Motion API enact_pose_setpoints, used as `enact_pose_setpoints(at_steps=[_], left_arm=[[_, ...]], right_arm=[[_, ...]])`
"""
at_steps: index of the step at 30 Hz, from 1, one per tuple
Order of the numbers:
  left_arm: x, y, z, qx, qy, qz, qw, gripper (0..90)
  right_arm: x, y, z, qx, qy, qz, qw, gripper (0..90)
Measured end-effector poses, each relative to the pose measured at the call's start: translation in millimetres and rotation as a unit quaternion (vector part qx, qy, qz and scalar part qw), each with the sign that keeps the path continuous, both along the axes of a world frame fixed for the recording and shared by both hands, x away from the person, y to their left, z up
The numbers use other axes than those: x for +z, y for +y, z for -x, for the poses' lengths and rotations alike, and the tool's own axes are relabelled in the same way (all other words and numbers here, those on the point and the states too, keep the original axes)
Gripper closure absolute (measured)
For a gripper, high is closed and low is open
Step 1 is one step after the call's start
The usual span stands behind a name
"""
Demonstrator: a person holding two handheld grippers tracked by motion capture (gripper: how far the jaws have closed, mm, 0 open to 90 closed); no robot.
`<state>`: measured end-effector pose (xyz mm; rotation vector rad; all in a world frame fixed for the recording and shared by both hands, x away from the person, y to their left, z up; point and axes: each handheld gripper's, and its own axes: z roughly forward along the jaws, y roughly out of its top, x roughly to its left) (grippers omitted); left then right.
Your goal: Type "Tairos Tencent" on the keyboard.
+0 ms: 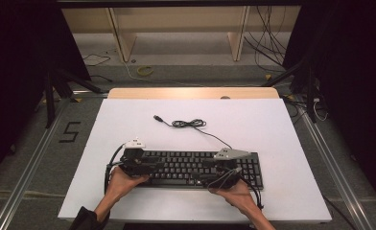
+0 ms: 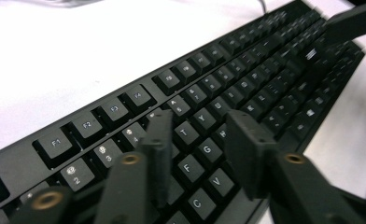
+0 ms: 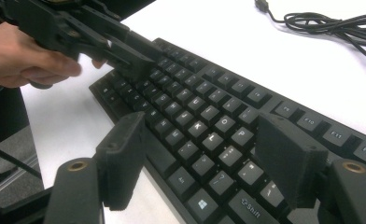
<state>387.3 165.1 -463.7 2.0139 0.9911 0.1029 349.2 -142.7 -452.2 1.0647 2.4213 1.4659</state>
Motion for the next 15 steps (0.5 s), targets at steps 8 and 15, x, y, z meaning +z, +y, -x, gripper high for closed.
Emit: enact_pose_setpoints(at_steps=[8, 15], left_arm=[[-2.9, -9.7, -7.4, -0.012, -0.002, -0.025, 0.9996, 81.2], [-5.2, -12.7, -10.4, -0.014, -0.002, -0.036, 0.9993, 89.0]], right_arm=[[2.4, -6.5, 3.7, -0.004, -0.005, -0.003, 1.0, 32.9], [2.6, -10.6, 6.3, -0.005, -0.006, -0.003, 1.0, 32.9]])
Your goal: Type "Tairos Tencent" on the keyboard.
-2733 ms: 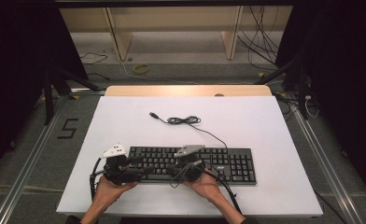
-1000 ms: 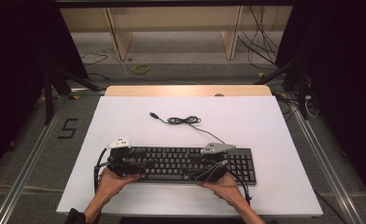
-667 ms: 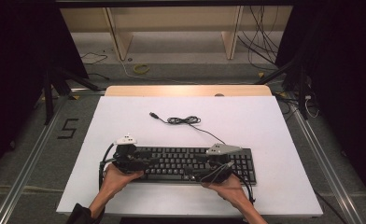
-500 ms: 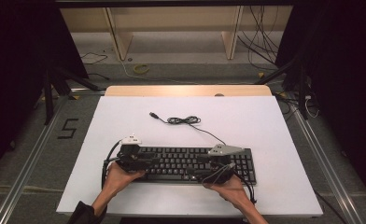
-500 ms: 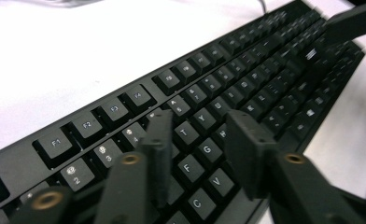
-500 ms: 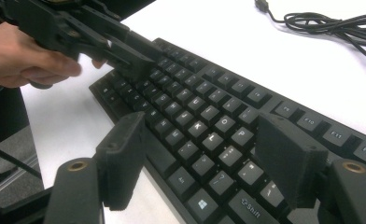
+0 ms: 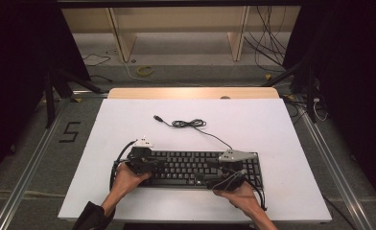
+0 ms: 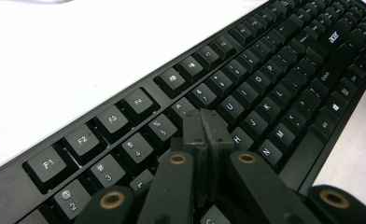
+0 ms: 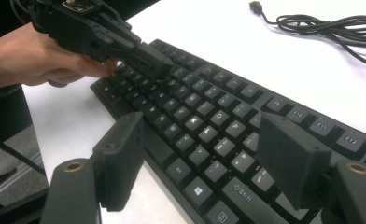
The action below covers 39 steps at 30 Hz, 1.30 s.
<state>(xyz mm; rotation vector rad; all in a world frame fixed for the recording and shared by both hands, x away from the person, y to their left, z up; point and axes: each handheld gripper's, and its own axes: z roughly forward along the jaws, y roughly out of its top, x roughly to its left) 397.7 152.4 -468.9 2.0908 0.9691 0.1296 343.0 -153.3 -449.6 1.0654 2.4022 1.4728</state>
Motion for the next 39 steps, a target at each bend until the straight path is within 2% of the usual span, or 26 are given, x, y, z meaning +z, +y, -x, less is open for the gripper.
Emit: enact_pose_setpoints(at_steps=[13, 20, 25, 27, 31, 33, 36, 39], left_arm=[[-2.6, -4.4, -3.1, -0.002, 0.001, -0.007, 1.0, 89.1], [-7.0, -7.1, -5.2, -0.005, 0.01, -0.011, 0.9999, 89.1], [-8.3, -10.4, -4.3, -0.001, 0.005, -0.024, 0.9997, 89.4], [-10.3, -8.0, -5.1, 0.0, 0.006, -0.013, 0.9999, 89.5], [-8.7, -8.1, -4.6, 0.0, 0.005, -0.016, 0.9999, 89.3], [-7.2, -7.2, -4.5, 0.002, 0.005, -0.01, 0.9999, 88.9], [-2.6, -3.5, -4.3, 0.009, 0.006, 0.0, 0.9999, 81.5], [1.6, 1.7, -3.3, 0.012, 0.006, 0.022, 0.9997, 75.7]], right_arm=[[-2.3, -0.8, 3.8, 0.002, 0.003, 0.001, 1.0, 31.8], [-3.1, -1.3, 4.3, 0.002, 0.004, 0.002, 1.0, 31.6], [-3.0, -1.2, 4.6, 0.003, 0.004, 0.002, 1.0, 31.7], [-3.1, -1.1, 5.1, 0.003, 0.004, 0.002, 1.0, 31.7], [-3.1, -1.1, 5.3, 0.003, 0.003, 0.002, 1.0, 31.7], [-3.6, -1.4, 4.9, 0.002, 0.006, 0.002, 1.0, 31.7], [-3.5, -2.1, 4.6, 0.002, 0.005, 0.001, 1.0, 31.6], [-2.9, -3.5, 4.4, -0.002, 0.004, -0.001, 1.0, 31.4]])
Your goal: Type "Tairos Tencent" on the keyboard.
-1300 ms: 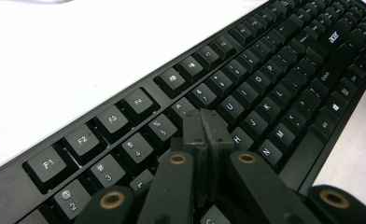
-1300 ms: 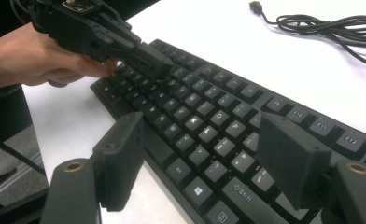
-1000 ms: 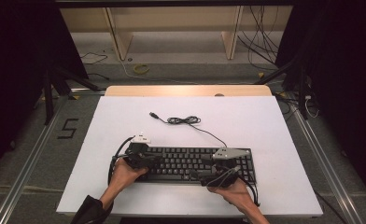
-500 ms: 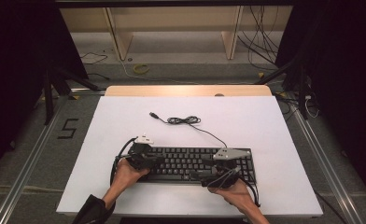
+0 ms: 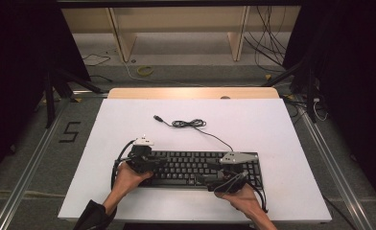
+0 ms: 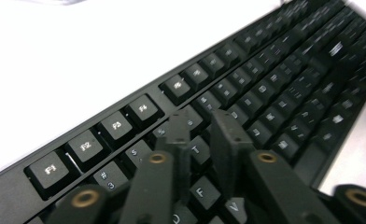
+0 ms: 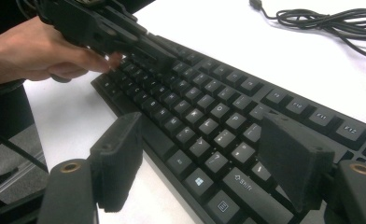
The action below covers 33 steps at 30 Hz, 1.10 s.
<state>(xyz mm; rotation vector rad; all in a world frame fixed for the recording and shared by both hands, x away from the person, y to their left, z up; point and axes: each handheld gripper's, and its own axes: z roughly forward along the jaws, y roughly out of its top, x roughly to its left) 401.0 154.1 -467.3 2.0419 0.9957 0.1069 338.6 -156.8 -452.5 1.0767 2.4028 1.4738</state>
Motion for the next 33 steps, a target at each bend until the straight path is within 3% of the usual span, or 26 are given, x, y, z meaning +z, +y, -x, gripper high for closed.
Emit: enact_pose_setpoints(at_steps=[8, 13, 17, 33], left_arm=[[9.2, 7.5, 6.6, 0.004, -0.003, 0.048, 0.9988, 47.9], [13.2, 10.7, 13.4, -0.001, -0.013, 0.08, 0.9967, 37.0], [16.4, 14.2, 21.1, -0.003, -0.024, 0.102, 0.9945, 32.2], [12.2, 23.8, 45.4, -0.015, -0.042, 0.117, 0.9921, 28.2]], right_arm=[[1.8, -9.0, 0.8, -0.011, -0.007, -0.006, 0.9999, 30.9], [2.9, -17.8, 2.4, -0.021, -0.012, -0.016, 0.9996, 30.7], [4.3, -25.2, 4.8, -0.027, -0.019, -0.021, 0.9992, 30.7], [4.4, -40.9, 14.5, -0.033, -0.037, -0.023, 0.9985, 30.3]])
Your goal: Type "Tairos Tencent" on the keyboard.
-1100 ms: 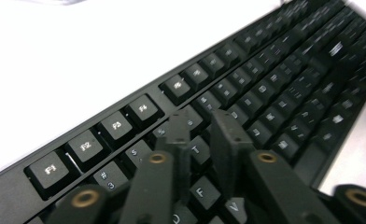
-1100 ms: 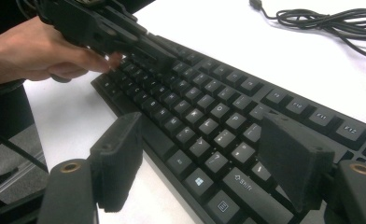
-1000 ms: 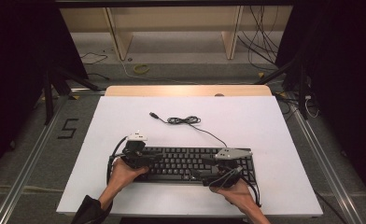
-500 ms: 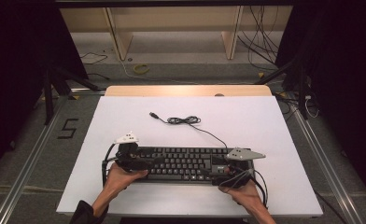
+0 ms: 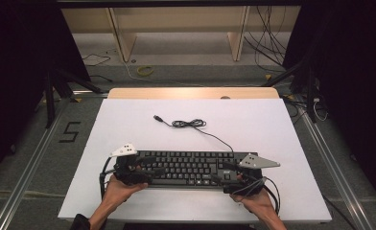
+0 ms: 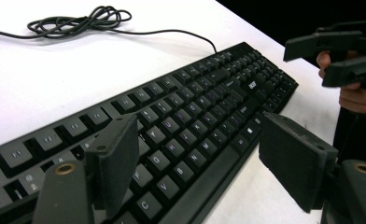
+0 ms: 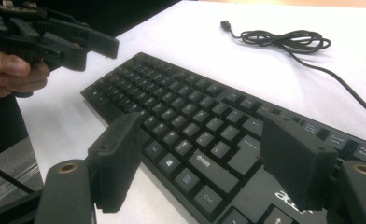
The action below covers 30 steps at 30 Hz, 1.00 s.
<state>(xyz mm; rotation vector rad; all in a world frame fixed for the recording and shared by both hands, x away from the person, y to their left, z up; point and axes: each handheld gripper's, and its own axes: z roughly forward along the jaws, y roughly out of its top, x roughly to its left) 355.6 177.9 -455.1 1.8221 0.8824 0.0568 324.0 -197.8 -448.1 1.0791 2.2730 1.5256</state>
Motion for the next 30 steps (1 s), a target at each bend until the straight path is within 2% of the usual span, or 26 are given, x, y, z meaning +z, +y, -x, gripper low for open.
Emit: enact_pose_setpoints(at_steps=[14, 30], left_arm=[[-4.5, 14.0, 17.4, 0.005, -0.011, 0.005, 0.9999, 26.5], [-10.8, 21.2, 30.8, 0.014, -0.008, -0.001, 0.9999, 23.6]], right_arm=[[-5.6, -19.1, 13.5, -0.017, -0.007, 0.0, 0.9998, 30.1], [-10.5, -30.4, 22.8, -0.031, -0.005, -0.001, 0.9995, 29.0]])
